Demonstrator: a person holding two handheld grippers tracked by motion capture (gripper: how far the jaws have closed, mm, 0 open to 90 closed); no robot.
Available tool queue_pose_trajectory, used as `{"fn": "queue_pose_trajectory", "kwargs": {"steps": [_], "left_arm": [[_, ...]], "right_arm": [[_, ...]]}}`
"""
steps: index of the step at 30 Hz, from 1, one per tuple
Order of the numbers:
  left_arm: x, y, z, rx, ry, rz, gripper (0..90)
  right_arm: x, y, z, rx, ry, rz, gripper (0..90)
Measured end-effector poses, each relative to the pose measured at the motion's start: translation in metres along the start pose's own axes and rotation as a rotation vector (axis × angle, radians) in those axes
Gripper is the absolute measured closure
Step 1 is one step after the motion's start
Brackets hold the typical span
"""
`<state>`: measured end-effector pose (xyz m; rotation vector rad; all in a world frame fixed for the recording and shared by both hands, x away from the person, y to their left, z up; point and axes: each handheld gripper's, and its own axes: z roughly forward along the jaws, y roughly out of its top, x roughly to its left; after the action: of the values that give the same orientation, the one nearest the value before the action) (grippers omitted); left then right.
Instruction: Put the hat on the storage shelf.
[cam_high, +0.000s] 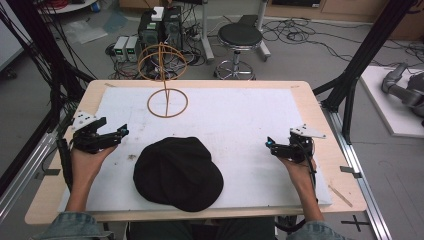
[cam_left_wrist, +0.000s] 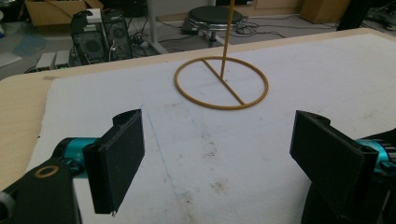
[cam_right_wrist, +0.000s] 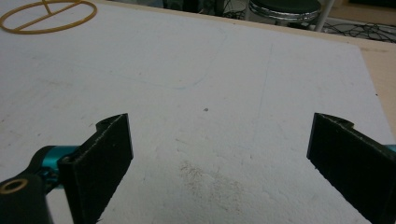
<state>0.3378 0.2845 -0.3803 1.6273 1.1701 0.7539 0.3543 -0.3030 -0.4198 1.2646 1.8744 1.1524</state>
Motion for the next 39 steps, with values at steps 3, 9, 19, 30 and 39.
{"fn": "queue_pose_trajectory", "kwargs": {"steps": [3,9,19,30,39], "left_arm": [[0.001,0.000,0.000,0.006,-0.002,0.001,17.7],[0.004,-0.002,-0.002,0.013,0.004,-0.013,17.5],[0.003,-0.001,-0.002,0.020,0.007,-0.022,16.7],[-0.002,0.004,-0.001,0.017,-0.028,-0.029,15.8],[-0.016,0.012,-0.005,-0.021,-0.153,0.005,16.5]], "right_arm": [[-0.001,0.000,0.001,-0.001,-0.006,-0.004,6.5],[-0.001,0.000,0.001,-0.004,-0.006,0.004,6.5],[0.003,0.001,0.001,0.001,-0.002,-0.010,6.5],[0.001,0.000,0.000,0.001,-0.001,-0.004,6.5],[0.000,0.001,0.000,-0.005,0.000,0.001,6.5]]}}
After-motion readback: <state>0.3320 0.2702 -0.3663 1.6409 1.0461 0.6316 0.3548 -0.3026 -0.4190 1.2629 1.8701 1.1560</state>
